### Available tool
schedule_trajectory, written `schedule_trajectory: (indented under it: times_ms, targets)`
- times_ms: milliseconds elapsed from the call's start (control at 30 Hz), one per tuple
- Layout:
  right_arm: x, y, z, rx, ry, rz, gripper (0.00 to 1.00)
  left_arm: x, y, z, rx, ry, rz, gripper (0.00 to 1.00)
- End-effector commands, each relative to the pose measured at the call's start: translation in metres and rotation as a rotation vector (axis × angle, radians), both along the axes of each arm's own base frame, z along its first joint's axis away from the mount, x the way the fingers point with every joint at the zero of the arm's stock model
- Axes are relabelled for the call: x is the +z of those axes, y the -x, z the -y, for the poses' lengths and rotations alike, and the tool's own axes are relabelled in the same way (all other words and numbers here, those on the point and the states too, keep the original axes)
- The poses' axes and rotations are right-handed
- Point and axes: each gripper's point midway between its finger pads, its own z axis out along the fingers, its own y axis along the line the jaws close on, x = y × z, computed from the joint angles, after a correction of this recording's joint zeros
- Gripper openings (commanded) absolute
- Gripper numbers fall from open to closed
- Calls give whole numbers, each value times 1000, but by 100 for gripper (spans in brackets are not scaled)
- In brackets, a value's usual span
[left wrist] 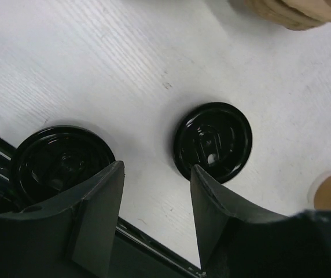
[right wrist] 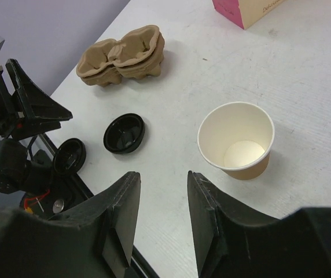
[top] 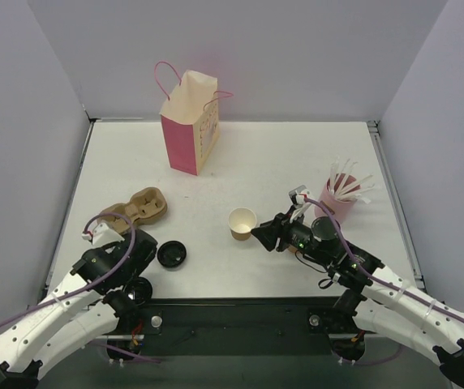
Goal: Pack the takeout coffee
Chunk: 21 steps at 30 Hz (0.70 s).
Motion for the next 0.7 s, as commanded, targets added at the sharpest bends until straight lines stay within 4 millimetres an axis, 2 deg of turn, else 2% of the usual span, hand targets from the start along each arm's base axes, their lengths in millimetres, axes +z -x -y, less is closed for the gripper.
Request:
schedule_trajectory:
  times_ms: [0, 100, 333, 500, 600, 667]
  targets:
    - [25, -4, -2, -5, -26, 61, 39, -24, 8, -14, 155, -6, -46, 58]
    - [27, -4, -2, -2, -18, 66, 39, -47, 18, -13, 191, -11, -124, 55]
    - [31, -3, 3, -9, -11, 85, 39, -76, 23, -7, 213, -10, -198, 56]
    - [30, -2, 4, -11, -10, 86, 39, -85, 13, 8, 149, 38, -160, 63]
    - [28, -1, 5, -10, -2, 84, 39, -92, 19, 6, 144, 31, -185, 63]
    - [27, -1, 5, -11, 2, 83, 39, -97, 25, 3, 166, 29, -211, 59]
